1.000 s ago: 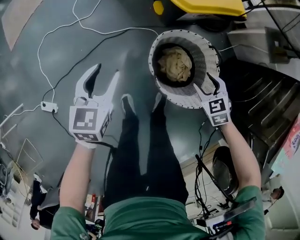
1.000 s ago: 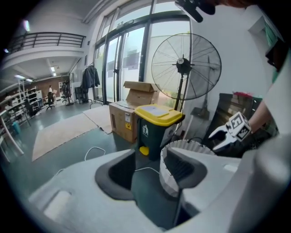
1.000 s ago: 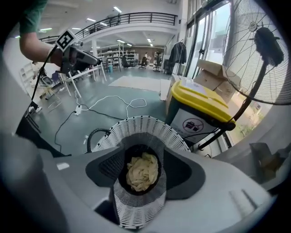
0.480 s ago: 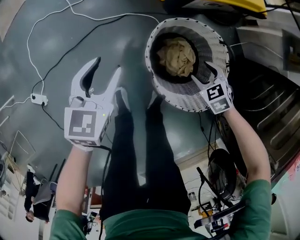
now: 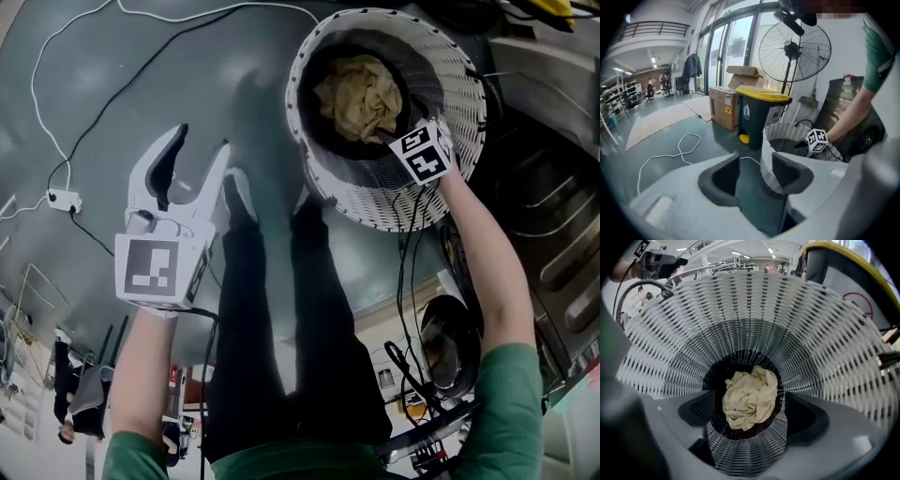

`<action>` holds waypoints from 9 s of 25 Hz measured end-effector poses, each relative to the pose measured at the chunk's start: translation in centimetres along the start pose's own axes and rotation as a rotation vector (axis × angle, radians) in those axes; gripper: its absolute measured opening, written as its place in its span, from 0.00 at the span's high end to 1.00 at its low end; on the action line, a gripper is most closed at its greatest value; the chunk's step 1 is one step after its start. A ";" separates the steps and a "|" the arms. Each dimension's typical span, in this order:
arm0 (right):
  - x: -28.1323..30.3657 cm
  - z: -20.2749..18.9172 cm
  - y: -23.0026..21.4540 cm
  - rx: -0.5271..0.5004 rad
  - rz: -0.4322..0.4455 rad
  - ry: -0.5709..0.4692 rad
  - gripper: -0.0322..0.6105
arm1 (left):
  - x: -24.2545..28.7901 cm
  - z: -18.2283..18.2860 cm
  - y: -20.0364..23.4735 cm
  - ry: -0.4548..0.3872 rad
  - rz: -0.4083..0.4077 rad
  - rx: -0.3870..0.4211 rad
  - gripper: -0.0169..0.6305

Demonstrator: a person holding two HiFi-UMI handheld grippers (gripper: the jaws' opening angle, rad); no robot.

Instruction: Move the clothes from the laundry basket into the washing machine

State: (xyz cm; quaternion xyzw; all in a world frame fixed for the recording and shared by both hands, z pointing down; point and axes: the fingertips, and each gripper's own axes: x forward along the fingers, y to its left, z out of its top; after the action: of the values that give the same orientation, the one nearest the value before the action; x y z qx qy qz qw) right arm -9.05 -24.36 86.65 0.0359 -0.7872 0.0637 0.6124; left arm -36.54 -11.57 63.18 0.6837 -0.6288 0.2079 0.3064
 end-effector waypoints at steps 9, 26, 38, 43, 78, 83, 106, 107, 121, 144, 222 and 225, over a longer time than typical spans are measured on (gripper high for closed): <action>8.7 -2.9 1.3 0.027 0.050 0.117 0.09 | 2.3 -4.1 0.8 0.052 -0.014 -0.011 0.64; 19.4 -5.9 1.3 -0.012 0.027 0.225 0.04 | 5.4 -6.8 3.4 0.047 -0.007 -0.019 0.65; 25.5 -7.1 0.5 -0.117 0.009 0.301 0.04 | 7.8 -6.4 5.7 0.038 0.023 0.060 0.65; 27.0 -7.6 0.6 -0.083 0.059 0.347 0.04 | 9.7 -4.9 5.3 0.002 0.013 0.073 0.65; -20.9 8.9 2.8 0.168 -0.122 -0.136 0.68 | -11.9 18.7 0.8 -0.154 -0.054 0.054 0.68; -30.8 10.0 3.1 0.306 -0.245 -0.254 0.68 | -15.3 22.7 0.4 -0.182 -0.078 0.078 0.68; -65.0 9.4 12.7 0.777 -0.631 -0.648 0.68 | -31.7 33.0 -6.3 -0.309 -0.157 0.122 0.69; -65.1 8.9 13.0 0.790 -0.630 -0.652 0.68 | -32.0 33.0 -6.6 -0.308 -0.155 0.128 0.69; -66.3 -6.1 21.1 0.854 -0.638 -0.666 0.68 | -34.1 28.4 -23.3 -0.281 -0.221 0.244 0.69; -65.3 -33.5 35.2 1.038 -0.624 -0.514 0.67 | -36.5 12.7 -49.0 -0.140 -0.393 0.331 0.69; -30.4 -49.9 17.3 0.838 -0.473 -0.211 0.66 | -17.3 -14.2 -49.1 0.024 -0.263 0.116 0.69; -29.3 -50.2 15.8 0.841 -0.492 -0.207 0.66 | -16.5 -14.6 -48.8 0.016 -0.263 0.088 0.69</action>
State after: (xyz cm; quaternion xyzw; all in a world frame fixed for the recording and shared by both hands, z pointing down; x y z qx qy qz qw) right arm 44.25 -2.10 69.50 0.4705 -0.7182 0.2256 0.4604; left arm 11.07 11.50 55.00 0.7713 -0.5215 0.1988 0.3059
